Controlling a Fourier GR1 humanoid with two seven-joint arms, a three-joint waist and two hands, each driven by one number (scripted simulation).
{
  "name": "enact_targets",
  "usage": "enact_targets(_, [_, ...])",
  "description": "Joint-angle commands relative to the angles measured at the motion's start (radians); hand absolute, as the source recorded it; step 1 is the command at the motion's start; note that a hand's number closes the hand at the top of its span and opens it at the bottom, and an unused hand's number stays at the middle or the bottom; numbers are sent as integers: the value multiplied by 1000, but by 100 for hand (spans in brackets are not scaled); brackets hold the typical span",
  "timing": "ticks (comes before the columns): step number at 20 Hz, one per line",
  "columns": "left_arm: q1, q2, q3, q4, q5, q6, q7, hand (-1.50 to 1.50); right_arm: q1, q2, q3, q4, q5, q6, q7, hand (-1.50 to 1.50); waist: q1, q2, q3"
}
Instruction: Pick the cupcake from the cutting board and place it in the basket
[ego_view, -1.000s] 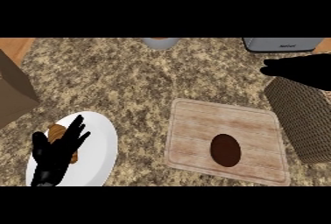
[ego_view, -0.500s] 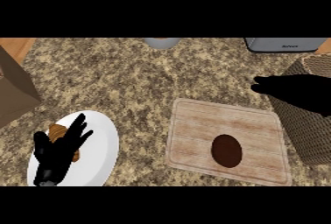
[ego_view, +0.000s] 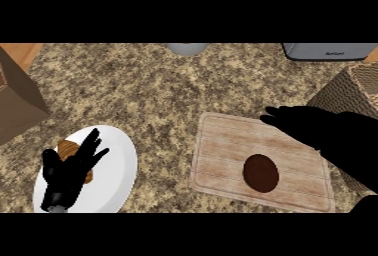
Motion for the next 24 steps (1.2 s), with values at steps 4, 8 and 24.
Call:
enact_targets(4, [58, 25, 12, 58, -22, 21, 78, 0, 112, 73, 102, -4, 193, -17, -27, -150, 4, 9, -11])
enact_targets(8, [85, -15, -25, 68, -36, 5, 35, 0, 120, 103, 93, 101, 292, -25, -141, -150, 14, 12, -12])
enact_targets(24, [29, -29, 23, 124, -48, -16, 35, 0, 276, 217, 196, 194, 593, -187, -362, -150, -1, 10, -12])
